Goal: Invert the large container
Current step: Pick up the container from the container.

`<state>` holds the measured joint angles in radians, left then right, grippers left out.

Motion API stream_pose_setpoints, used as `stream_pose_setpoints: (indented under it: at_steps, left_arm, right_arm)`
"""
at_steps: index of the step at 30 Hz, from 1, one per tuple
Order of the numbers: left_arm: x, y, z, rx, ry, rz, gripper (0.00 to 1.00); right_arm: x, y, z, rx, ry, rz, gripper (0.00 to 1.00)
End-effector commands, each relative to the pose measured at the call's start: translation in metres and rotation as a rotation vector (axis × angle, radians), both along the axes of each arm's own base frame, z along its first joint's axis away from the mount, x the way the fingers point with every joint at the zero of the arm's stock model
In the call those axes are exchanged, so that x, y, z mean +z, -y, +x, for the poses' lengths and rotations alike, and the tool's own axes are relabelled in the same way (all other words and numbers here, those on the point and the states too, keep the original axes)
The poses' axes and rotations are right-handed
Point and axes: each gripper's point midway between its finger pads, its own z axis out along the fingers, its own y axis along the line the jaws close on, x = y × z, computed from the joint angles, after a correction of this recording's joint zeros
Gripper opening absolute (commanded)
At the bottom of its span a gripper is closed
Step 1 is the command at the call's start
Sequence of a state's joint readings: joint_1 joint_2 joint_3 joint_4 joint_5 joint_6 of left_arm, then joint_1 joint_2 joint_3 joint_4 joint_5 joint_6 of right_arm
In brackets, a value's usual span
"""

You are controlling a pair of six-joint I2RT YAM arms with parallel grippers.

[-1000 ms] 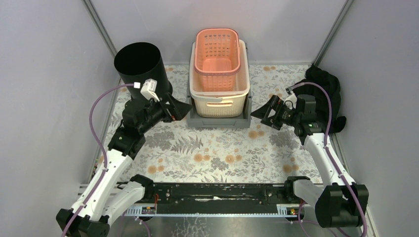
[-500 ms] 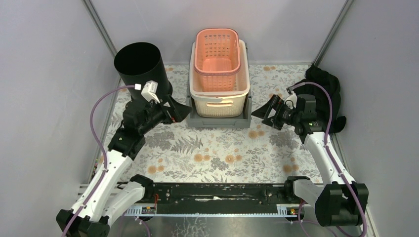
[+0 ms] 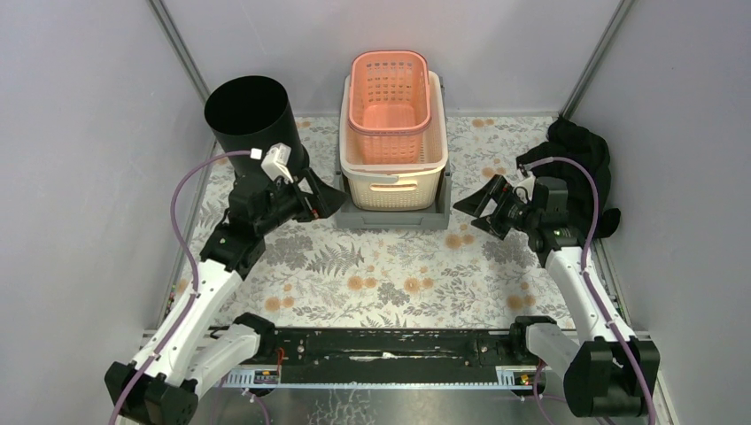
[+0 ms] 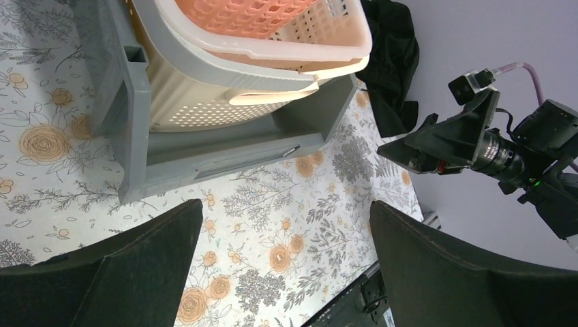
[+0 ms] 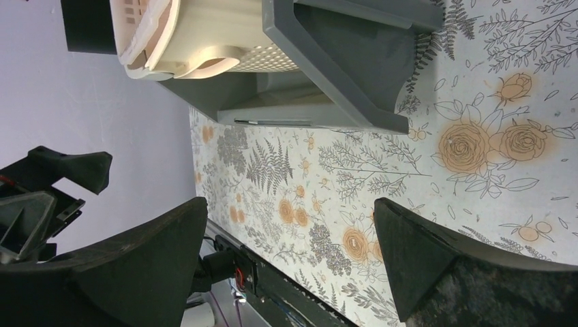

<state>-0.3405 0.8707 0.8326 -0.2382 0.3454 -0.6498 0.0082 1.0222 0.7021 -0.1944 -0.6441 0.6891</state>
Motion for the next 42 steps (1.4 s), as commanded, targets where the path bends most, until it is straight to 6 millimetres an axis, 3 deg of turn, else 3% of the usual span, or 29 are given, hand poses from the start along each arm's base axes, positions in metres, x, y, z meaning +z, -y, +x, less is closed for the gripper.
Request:
stream_pose_setpoints:
  at_steps: [1,5,11,19,23,26,37,42]
  left_arm:
    - [0.008,0.008,0.003,-0.05,0.007,0.016,1.0]
    - [0.011,0.02,-0.005,-0.127,0.002,-0.033,1.0]
    - [0.008,0.016,-0.007,-0.101,-0.007,-0.046,1.0]
    - [0.007,0.006,-0.005,-0.027,0.011,-0.04,1.0]
    - [0.004,0.012,-0.002,-0.055,-0.035,-0.046,1.0]
    - [0.006,0.018,0.003,-0.082,-0.067,-0.037,1.0]
    - [0.021,0.008,0.028,-0.012,-0.042,0.067,1.0]
    - [0.04,-0.001,0.043,0.047,-0.005,0.13,1.0]
  right_arm:
    - [0.016,-0.001,0.003,-0.014,0.086,0.039,0.99]
    - [0.012,-0.003,-0.003,-0.017,0.112,0.059,0.99]
    - [0.007,-0.005,-0.013,-0.003,0.136,0.075,0.99]
    - [0.014,-0.015,-0.013,0.114,0.1,0.077,0.99]
    - [0.017,-0.005,-0.005,0.085,0.102,-0.005,0.99]
    - [0.034,-0.001,0.001,0.05,0.145,-0.023,0.98]
    - [0.107,0.017,0.027,-0.027,0.274,-0.151,0.7]
    - [0.142,0.015,0.046,-0.043,0.321,-0.157,0.58]
